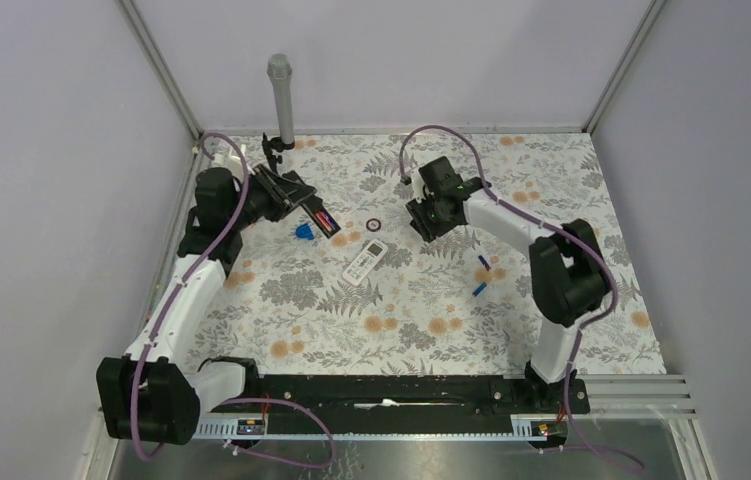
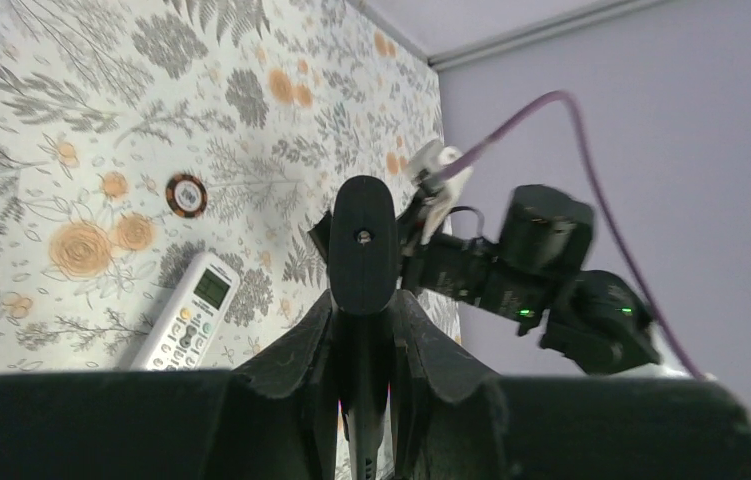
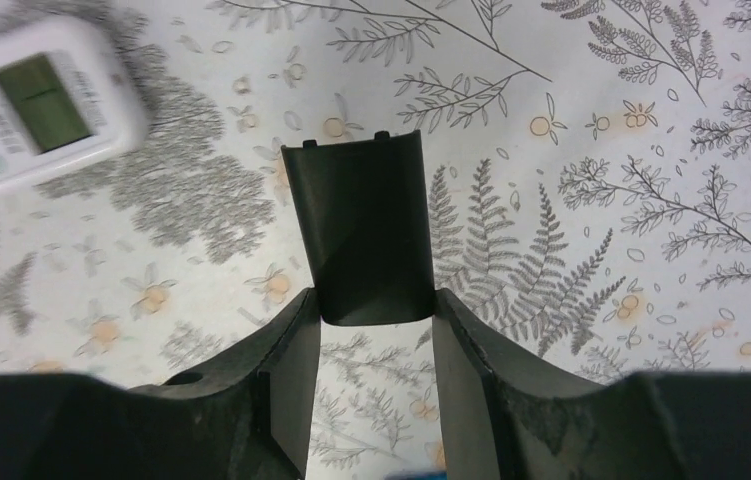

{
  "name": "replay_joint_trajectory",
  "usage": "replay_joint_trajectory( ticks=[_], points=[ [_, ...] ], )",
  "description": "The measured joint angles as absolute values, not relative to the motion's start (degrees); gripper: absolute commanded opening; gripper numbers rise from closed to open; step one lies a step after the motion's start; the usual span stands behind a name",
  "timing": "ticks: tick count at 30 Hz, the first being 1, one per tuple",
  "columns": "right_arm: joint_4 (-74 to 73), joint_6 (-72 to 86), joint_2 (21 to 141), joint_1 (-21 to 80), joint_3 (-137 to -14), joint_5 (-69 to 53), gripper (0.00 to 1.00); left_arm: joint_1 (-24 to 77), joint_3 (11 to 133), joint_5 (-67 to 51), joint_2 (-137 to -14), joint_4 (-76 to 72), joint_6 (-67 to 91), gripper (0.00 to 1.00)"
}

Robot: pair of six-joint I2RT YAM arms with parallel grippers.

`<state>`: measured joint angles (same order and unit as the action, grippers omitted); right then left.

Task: Load the batteries into the remote control
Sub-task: Pick up the battery cover at the center of the board, then load the battery cover into the remote control.

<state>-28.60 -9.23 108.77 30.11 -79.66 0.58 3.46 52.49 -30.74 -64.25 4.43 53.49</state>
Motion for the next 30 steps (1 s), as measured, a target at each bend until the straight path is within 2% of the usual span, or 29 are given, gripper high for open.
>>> replay_joint_trajectory(
  ticks=[10,15,22,30],
  points=[
    [-24.4,0.6,90.1,30.3,-70.0,-11.7,0.37,13.7,43.5,-27.1,-68.2,-8.6,54.0,0.0],
    [-24.1,5.9,84.5,32.4,-68.5,-16.4,0.38,17.0,41.4,-25.8,-73.1,-17.2,54.2,0.0],
    [-27.4,11.7,83.5,39.5,-71.0,-17.5,0.39,20.1,38.5,-24.8,-77.7,-30.8,56.8,0.0],
    [-28.4,14.2,85.5,41.0,-74.2,-16.5,0.39,21.4,37.8,-24.2,-78.6,-36.6,58.8,0.0]
  ],
)
